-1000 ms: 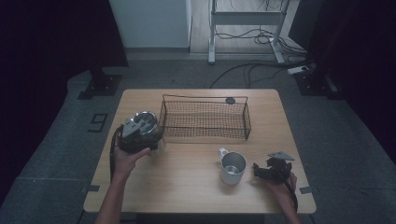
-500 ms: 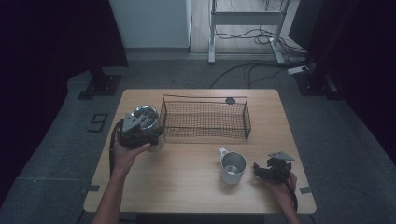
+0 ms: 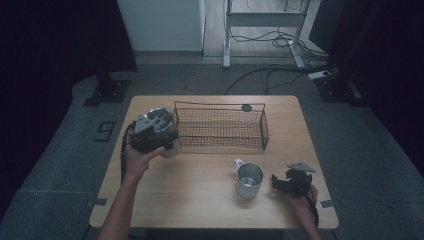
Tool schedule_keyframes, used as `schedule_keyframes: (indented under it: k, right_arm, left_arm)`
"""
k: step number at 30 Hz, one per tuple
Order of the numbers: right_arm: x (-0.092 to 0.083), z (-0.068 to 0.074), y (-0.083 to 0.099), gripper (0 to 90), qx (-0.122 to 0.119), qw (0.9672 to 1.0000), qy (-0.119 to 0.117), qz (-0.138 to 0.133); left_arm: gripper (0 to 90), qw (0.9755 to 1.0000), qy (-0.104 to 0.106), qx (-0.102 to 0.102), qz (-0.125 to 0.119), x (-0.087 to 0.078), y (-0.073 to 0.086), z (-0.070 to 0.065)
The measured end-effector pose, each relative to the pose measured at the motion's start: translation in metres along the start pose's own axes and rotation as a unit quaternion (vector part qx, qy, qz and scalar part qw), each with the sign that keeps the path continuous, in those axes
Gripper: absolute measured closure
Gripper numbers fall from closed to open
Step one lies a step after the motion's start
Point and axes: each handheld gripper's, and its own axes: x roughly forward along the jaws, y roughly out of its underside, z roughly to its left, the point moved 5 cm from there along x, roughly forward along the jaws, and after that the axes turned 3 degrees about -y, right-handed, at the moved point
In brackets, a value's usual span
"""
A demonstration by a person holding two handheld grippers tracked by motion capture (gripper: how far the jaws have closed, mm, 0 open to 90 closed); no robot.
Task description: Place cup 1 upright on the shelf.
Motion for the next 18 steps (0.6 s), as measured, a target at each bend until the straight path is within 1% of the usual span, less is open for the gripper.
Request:
schedule_keyframes:
  k: [6, 13, 18]
  right_arm:
    - [0.000, 0.000, 0.000, 8.2, 0.000, 1.0000, 0.000, 0.000]
    - [0.000, 0.000, 0.000, 8.9, 0.000, 1.0000, 0.001, -0.003]
    - [0.000, 0.000, 0.000, 8.9, -0.001, 1.0000, 0.001, -0.003]
  left_arm:
    - [4.1, 1.0000, 0.001, -0.003, -0.002, 0.003, -0.005, 0.001]
    - [4.1, 1.0000, 0.006, -0.003, -0.005, 0.007, -0.013, -0.001]
    - [4.2, 1.0000, 0.004, -0.001, -0.004, 0.011, -0.018, 0.000]
